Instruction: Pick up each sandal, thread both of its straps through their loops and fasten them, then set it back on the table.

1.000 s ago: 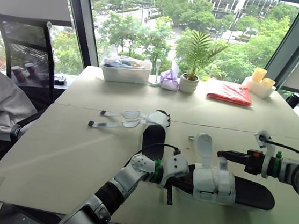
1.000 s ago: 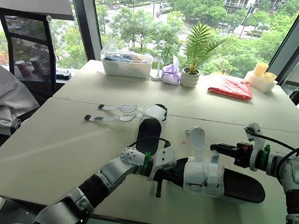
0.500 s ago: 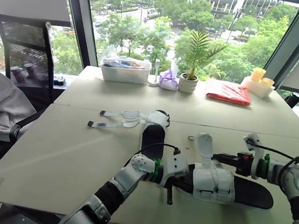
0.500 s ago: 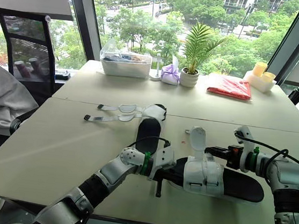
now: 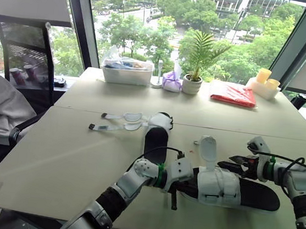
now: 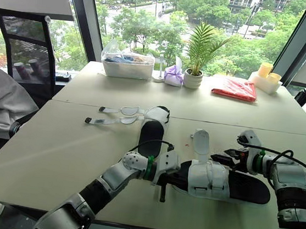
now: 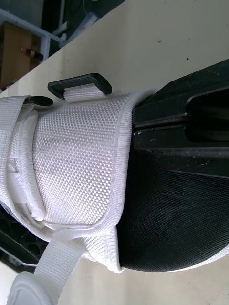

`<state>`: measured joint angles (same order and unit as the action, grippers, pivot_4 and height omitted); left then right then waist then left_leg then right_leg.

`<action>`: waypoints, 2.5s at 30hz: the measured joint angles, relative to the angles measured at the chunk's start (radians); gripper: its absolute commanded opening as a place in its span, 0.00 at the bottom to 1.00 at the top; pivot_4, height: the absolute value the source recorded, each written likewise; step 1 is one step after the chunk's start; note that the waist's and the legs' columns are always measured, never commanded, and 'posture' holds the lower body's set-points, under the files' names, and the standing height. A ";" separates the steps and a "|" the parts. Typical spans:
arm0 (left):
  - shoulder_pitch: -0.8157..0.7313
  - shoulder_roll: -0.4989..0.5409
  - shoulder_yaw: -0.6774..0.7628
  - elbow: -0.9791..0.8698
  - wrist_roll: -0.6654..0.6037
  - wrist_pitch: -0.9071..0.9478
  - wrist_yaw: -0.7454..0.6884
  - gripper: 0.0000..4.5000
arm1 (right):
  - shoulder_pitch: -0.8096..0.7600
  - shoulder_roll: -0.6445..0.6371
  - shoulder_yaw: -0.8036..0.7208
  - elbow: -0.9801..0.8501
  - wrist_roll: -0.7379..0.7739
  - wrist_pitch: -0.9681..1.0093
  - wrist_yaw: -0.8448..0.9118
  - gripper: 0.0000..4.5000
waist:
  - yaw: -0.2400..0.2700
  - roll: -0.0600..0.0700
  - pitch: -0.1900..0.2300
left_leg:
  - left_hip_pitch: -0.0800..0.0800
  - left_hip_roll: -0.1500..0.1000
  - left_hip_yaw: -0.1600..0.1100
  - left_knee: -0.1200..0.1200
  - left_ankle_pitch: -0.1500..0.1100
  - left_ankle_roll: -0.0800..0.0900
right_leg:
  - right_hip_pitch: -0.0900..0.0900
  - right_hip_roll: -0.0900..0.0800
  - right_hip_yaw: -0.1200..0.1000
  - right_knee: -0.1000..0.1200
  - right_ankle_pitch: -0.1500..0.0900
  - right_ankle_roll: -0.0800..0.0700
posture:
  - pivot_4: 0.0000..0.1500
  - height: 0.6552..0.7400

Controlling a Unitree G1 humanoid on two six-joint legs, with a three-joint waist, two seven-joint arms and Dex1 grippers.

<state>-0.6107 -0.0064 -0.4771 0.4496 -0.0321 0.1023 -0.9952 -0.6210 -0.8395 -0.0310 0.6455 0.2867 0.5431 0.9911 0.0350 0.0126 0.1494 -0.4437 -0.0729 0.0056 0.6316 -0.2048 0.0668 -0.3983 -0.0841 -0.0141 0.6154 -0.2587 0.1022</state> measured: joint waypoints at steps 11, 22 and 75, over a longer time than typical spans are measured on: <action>0.016 -0.003 0.010 -0.032 -0.018 0.040 0.008 0.00 | -0.160 0.045 -0.154 0.080 0.052 0.075 -0.121 0.88 | -0.001 0.000 0.000 | 0.000 0.000 0.000 -0.001 0.000 0.000 | -0.001 0.000 0.000 0.000 0.000 0.000 | 1.00 0.99; 0.028 -0.012 0.016 -0.039 -0.031 0.051 0.016 0.00 | -0.167 0.034 -0.004 -0.089 0.063 0.247 0.129 0.88 | 0.000 0.001 0.000 | -0.002 0.000 0.000 -0.001 0.000 0.000 | -0.003 0.000 0.000 0.000 0.000 0.000 | 1.00 0.99; 0.047 -0.015 0.037 -0.037 -0.023 0.019 0.084 0.00 | -0.462 0.299 -0.140 0.389 0.100 0.374 -0.083 0.88 | -0.024 0.001 0.000 | -0.003 0.000 0.003 -0.002 0.000 0.000 | -0.006 -0.001 0.000 0.004 0.001 0.001 | 1.00 0.99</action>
<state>-0.5635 -0.0217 -0.4406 0.4123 -0.0547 0.1213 -0.9112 -1.0826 -0.5410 -0.1707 1.0346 0.3863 0.9176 0.9082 0.0111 0.0135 0.1492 -0.4463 -0.0733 0.0087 0.6300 -0.2049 0.0664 -0.4047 -0.0853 -0.0137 0.6199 -0.2576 0.1029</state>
